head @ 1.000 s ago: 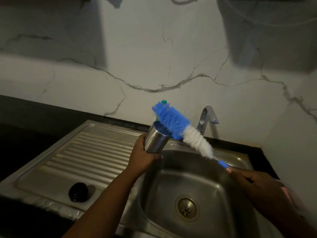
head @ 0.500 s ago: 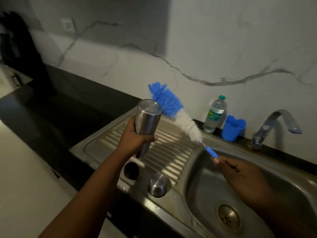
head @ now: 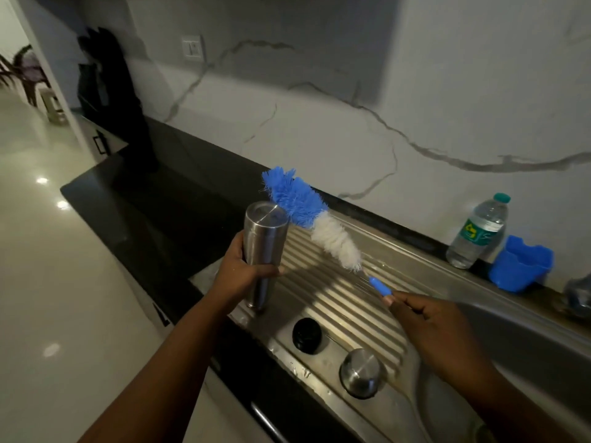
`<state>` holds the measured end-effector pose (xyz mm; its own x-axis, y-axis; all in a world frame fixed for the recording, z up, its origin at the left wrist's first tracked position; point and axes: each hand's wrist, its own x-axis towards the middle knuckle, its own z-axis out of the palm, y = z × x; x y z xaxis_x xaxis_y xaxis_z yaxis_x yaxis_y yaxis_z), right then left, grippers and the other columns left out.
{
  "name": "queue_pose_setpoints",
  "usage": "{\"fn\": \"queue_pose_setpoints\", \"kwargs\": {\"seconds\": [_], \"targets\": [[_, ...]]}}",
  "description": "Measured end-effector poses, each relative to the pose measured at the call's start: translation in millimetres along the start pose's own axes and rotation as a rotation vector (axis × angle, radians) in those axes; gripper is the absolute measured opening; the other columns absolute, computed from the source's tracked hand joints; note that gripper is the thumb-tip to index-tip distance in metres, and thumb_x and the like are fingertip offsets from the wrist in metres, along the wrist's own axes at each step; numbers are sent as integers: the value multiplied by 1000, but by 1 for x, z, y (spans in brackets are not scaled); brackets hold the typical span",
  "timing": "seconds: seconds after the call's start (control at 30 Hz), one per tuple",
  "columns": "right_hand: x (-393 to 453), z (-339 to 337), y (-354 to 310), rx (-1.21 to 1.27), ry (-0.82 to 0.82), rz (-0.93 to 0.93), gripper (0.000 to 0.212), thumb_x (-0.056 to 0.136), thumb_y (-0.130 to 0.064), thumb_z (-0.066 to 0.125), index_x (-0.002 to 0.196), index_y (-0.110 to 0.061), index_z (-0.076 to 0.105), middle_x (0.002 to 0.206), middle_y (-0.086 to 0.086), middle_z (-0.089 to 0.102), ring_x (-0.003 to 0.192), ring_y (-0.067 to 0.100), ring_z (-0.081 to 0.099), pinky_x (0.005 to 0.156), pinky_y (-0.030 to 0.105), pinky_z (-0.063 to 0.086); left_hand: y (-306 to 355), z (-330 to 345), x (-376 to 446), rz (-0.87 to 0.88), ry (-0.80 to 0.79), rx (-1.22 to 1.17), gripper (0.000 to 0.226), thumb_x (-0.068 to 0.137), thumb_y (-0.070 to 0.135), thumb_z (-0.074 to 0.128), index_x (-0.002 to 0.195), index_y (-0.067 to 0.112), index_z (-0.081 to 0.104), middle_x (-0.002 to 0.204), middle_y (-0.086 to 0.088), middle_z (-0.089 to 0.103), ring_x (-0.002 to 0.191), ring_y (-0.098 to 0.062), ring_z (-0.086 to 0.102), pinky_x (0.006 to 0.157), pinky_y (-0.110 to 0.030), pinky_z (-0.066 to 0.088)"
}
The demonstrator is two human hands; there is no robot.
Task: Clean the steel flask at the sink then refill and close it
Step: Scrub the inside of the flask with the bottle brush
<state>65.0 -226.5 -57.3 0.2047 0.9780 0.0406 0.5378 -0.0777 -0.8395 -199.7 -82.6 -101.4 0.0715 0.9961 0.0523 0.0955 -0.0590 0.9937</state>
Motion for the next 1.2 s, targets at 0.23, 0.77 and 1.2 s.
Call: {"fn": "queue_pose_setpoints", "kwargs": {"seconds": [0.23, 0.77, 1.2], "targets": [[14, 14, -1, -41, -28, -2, 18, 91, -37, 55, 84, -31, 70, 49, -4, 51, 43, 2, 41, 47, 23, 36, -19, -9, 13, -52, -48, -23, 89, 58, 14, 89, 130, 36, 42, 122, 7, 56, 111, -17, 58, 91, -41, 51], [20, 15, -3, -21, 67, 2, 13, 89, -32, 60, 86, -26, 72, 57, 5, 60, 48, 9, 49, 52, 32, 42, -20, -20, 5, 111, -20, -134, 110, 55, 47, 81, 148, 39, 24, 145, 0, 43, 124, -22, 52, 91, -37, 52], [5, -89, -32, -404, 197, 116, 3, 83, -36, 66, 84, -38, 67, 61, -10, 67, 60, 0, 62, 64, 26, 48, 118, 73, -15, 1021, 52, 66, 82, 85, 48, 60, 147, 5, 27, 154, -10, 33, 144, -25, 30, 115, -50, 28]]}}
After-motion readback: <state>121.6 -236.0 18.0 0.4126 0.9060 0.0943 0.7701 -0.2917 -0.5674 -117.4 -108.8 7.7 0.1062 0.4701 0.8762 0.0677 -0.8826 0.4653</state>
